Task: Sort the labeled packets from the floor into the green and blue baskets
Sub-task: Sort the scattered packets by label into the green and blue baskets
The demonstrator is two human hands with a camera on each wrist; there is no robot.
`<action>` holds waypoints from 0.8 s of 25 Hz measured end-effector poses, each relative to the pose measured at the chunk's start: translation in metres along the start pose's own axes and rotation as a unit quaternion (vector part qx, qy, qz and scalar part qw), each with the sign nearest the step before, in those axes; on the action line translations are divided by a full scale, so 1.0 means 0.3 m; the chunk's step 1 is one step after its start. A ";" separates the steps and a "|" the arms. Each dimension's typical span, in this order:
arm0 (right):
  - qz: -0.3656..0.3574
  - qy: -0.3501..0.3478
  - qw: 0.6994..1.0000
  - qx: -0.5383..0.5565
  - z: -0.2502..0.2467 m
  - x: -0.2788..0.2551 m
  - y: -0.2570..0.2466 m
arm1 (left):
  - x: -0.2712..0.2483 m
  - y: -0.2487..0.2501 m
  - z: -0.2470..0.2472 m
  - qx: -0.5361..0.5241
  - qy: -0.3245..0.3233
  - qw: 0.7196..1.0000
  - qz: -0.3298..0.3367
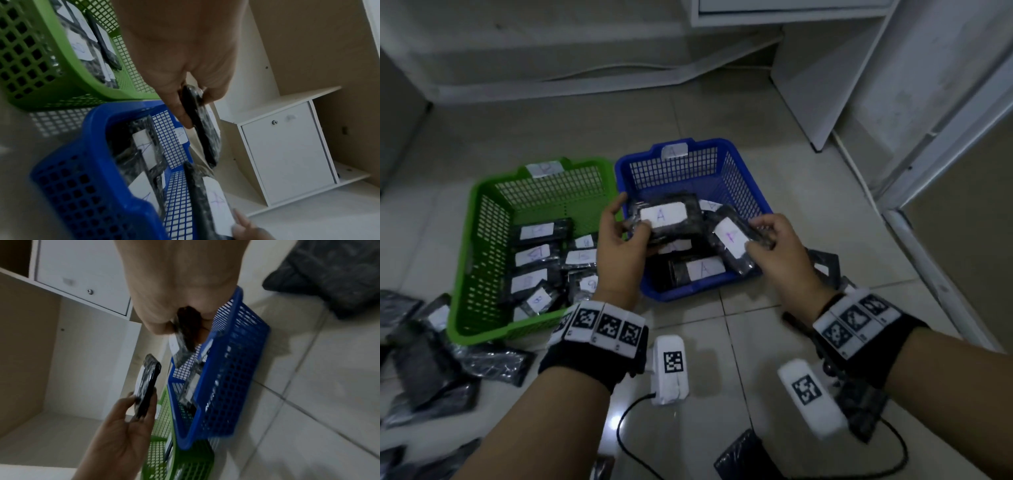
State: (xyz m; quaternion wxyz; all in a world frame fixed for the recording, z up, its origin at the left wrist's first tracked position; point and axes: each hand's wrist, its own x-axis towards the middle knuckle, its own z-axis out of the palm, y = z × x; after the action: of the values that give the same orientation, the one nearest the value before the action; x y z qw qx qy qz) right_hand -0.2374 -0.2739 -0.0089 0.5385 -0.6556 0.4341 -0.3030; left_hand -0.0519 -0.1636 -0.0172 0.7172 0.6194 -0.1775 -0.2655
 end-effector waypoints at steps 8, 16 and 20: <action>-0.043 -0.288 0.905 -0.308 0.103 0.230 0.029 | 0.125 -0.048 0.039 0.323 -0.008 0.946 0.032; -0.125 -0.101 0.961 -0.224 0.061 0.089 0.085 | 0.114 -0.132 0.005 0.523 -0.090 0.832 0.161; -0.134 0.053 0.973 -0.181 -0.067 0.028 0.139 | 0.049 -0.141 0.073 0.487 -0.063 0.848 0.199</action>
State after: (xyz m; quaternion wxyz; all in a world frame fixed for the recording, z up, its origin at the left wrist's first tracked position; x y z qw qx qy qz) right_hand -0.2612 -0.2921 -0.0451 0.3418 -0.7774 0.4175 -0.3234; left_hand -0.0597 -0.1938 -0.0563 0.3478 0.8226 -0.4485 -0.0349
